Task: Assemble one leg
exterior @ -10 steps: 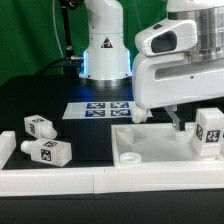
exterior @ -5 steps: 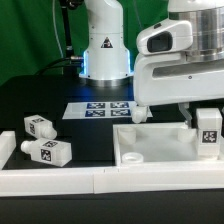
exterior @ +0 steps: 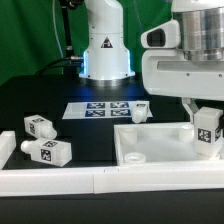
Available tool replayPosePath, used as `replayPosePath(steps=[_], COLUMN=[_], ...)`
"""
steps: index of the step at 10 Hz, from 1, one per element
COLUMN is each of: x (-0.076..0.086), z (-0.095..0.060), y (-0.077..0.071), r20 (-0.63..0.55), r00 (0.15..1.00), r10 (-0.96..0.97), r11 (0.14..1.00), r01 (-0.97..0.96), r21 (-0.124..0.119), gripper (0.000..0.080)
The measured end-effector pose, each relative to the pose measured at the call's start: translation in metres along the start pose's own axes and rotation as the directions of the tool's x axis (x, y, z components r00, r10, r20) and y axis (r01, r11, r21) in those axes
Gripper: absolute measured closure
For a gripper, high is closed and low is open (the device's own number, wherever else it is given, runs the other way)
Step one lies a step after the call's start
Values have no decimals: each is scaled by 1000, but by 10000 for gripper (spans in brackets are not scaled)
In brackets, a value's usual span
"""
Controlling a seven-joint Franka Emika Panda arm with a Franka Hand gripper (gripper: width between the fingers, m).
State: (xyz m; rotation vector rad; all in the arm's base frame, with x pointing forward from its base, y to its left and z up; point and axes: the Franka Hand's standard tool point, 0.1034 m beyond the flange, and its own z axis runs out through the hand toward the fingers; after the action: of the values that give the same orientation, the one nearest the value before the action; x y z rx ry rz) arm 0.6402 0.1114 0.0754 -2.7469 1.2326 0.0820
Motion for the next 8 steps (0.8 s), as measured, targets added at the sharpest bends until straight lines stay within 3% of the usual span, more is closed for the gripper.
replayPosePath(steps=[3,6,7,8], x=[-1,-9,-9,-10], z=[1,4,4,4], y=[-2,-6,-6,-6], r20=[7,6,5,5], r00=[925,882,894,901], r10=[379,472,448,433], r11=[925,882,894,901], r01=[-379,-472,-448,-433], r21=[18,17,17,17], gripper=[512,512,427,273])
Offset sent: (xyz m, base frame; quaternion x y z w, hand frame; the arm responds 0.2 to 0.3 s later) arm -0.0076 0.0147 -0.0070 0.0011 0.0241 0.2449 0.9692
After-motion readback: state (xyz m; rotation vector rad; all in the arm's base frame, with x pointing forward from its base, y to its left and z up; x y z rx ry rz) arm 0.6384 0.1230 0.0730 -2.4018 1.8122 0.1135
